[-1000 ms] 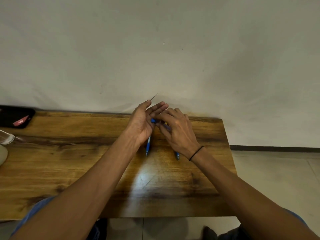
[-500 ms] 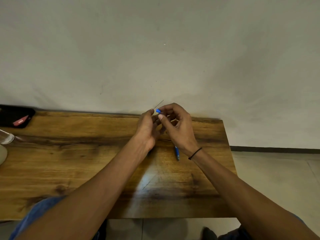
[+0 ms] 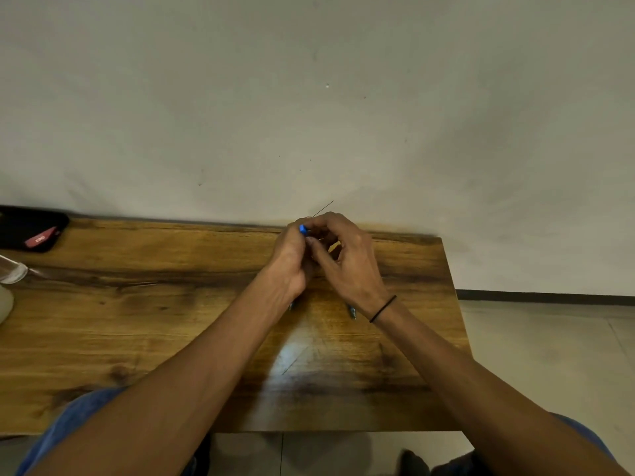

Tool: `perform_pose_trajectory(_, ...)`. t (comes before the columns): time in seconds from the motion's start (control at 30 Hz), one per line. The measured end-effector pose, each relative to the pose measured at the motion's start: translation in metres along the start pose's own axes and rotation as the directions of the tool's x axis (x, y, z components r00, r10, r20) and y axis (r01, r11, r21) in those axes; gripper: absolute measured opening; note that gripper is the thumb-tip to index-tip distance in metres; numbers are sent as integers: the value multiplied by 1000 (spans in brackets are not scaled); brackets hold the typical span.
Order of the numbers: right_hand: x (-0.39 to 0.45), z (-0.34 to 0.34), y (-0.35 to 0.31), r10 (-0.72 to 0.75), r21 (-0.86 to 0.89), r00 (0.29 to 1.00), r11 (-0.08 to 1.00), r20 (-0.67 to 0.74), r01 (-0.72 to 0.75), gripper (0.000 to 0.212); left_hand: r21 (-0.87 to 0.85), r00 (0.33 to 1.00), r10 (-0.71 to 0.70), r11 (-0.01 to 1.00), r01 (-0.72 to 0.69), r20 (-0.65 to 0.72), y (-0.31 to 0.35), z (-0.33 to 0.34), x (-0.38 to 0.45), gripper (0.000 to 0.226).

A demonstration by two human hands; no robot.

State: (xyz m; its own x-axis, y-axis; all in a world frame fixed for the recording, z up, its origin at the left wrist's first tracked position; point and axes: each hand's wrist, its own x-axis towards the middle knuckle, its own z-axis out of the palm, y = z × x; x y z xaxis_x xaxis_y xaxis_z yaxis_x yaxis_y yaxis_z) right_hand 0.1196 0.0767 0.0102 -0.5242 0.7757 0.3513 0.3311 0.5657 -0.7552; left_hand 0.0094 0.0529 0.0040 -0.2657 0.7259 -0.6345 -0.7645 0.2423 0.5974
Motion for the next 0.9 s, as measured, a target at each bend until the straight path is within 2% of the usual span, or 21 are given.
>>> perform_pose_trajectory(0.13,1,-2,-3,-46,-13,999,999,-25,45,24,-46,999,-16,999,18,39,2,3,-2,24)
perform_pose_trajectory(0.27,3,-5,-5,-39,34,998,999,-47,41,10,-29,998,-43,999,45,40,3,3,1,30)
perform_pose_trajectory(0.47,8,-3,-3,164,190,984,971,-67,-149,6,50,993,55,997,-61,109,-2,5,3,27)
perform_pose_trajectory(0.57,9,-2,-3,242,274,969,936,-44,-221,5,102,994,85,990,-92,71,0,6,2,26)
perform_pose_trajectory(0.7,9,-2,-4,280,339,960,905,-21,-257,4,143,996,92,985,-92,5,1,4,5,38)
perform_pose_trajectory(0.8,9,-4,-4,235,304,972,928,-23,-217,6,156,995,101,983,-97,-14,0,4,9,40)
perform_pose_trajectory(0.9,7,-10,-3,34,127,999,991,-27,-31,10,132,994,106,986,-101,-31,-1,4,9,38)
